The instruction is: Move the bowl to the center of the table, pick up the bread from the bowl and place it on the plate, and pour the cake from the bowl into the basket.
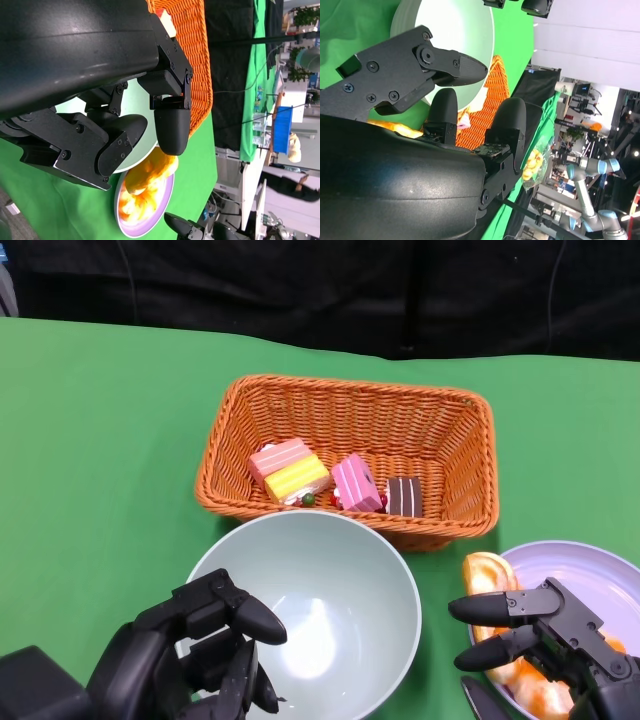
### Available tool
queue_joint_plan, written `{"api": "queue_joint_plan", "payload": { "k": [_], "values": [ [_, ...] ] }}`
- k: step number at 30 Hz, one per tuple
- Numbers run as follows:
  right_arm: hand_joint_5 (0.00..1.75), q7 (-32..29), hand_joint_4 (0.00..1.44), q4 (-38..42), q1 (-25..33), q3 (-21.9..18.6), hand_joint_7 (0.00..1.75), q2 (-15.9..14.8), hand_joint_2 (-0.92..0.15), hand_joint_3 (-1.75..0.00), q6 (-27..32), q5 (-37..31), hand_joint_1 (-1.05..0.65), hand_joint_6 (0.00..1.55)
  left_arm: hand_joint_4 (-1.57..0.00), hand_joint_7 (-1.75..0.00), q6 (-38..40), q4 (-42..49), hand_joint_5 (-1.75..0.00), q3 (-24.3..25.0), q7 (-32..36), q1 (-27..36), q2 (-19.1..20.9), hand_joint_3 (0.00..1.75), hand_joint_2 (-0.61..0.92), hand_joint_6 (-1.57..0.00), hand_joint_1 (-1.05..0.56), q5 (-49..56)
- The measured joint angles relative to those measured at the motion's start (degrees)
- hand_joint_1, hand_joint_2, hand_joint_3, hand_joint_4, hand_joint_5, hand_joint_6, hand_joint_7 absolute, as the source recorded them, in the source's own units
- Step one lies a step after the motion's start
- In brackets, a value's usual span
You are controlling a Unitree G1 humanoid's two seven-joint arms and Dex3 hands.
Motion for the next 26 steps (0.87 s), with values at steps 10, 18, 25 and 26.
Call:
{"api": "queue_joint_plan", "payload": {
  "k": [10,18,25,26],
  "values": [
    [1.62,-4.7,0.8,6.8,-1.1,-0.5,1.29,1.4,-0.36,-1.46,-9.2,0.4,0.0,0.82,-0.98,-1.68,-28.1,13.4,-1.75,-0.8,-4.8,1.7,-0.2,1.61,0.32,-0.85,-0.05,6.2],
    [1.75,-5.4,0.9,9.9,-1.3,-1.6,1.52,1.4,-0.24,-1.69,-13.3,0.5,0.08,0.83,-1.01,-1.6,-35.3,17.9,-1.75,-0.9,-7.5,1.7,-0.8,1.68,0.29,-0.9,-0.01,4.0],
    [1.75,-5.3,0.89,10.5,-1.2,-1.8,1.52,1.3,-0.24,-1.67,-14.2,0.5,0.09,0.82,-1.01,-1.54,-37.4,18.7,-1.72,-0.9,-8.6,1.7,-0.8,1.67,0.28,-0.93,0.01,3.7],
    [1.75,-5.3,0.89,10.5,-1.2,-1.8,1.51,1.3,-0.24,-1.67,-14.2,0.6,0.09,0.82,-1.01,-1.54,-37.5,18.9,-1.72,-0.8,-8.7,1.6,-0.8,1.68,0.28,-0.93,0.01,3.7]
  ]
}}
